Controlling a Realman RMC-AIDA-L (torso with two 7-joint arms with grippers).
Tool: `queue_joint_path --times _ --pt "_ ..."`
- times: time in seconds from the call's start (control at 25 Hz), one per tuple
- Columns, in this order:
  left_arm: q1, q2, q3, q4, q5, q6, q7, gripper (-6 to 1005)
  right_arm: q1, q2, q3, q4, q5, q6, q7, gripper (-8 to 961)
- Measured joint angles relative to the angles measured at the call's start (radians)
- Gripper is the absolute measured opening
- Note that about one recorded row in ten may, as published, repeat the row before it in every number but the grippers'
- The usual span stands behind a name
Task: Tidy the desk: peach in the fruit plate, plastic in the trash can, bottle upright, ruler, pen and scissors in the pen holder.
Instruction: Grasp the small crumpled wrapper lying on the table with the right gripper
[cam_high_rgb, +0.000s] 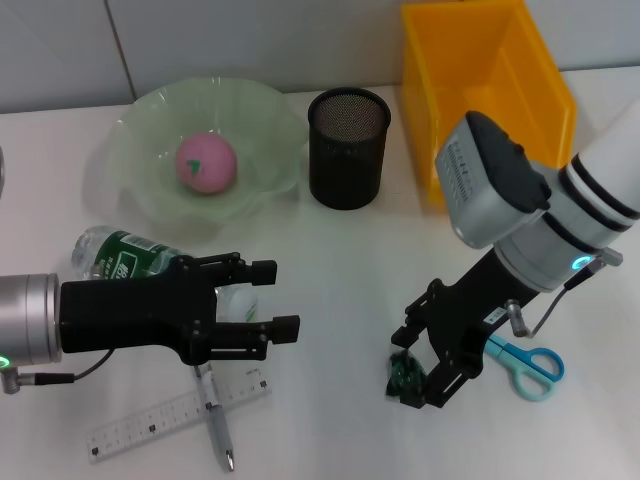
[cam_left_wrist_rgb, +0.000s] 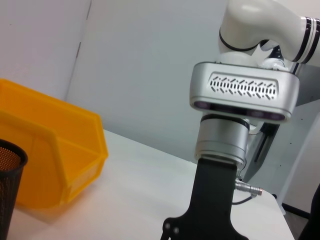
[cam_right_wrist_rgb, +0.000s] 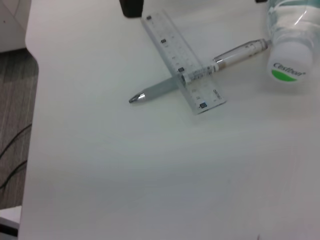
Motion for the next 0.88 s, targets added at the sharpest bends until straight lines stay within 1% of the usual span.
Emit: queue_joint_path --times 0.08,0.4,0.6,0.88 --pt "0.000 0.000 -0.001 0.000 0.000 0.000 -0.001 818 -0.001 0.004 -0.012 0.003 0.000 0.014 -0.003 775" --pt "-0.001 0.000 -0.001 0.000 -0.002 0.000 -0.003 819 -0.003 0.009 -0.024 0.010 0.000 0.039 -0.017 775" --pt "-0.003 0.000 -0.011 0.000 -0.002 0.003 -0.005 819 -0.004 0.010 -0.033 0.009 -0.001 0.042 -0.017 774" --pt "-0.007 0.000 -0.017 0.000 -0.001 0.008 -0.005 819 -0.024 0.004 -0.021 -0.050 -0.025 0.042 -0.003 774"
